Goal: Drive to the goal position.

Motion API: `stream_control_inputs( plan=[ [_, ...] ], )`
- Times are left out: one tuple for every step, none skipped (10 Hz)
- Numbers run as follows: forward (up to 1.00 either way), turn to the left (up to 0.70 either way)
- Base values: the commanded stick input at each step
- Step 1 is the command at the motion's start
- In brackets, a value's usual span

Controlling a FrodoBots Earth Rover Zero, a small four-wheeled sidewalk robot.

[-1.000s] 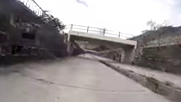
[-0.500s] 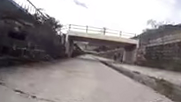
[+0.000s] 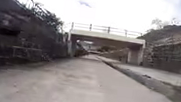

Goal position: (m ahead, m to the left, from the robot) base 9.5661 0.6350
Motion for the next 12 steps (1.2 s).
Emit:
stream_control_inputs(
  plan=[
    [1.0,0.0],
    [1.0,0.0],
    [1.0,0.0],
    [1.0,0.0],
    [1.0,0.0],
    [1.0,0.0],
    [1.0,0.0],
    [1.0,0.0],
    [1.0,0.0],
    [1.0,0.0],
    [1.0,0.0],
    [1.0,0.0]
  ],
)
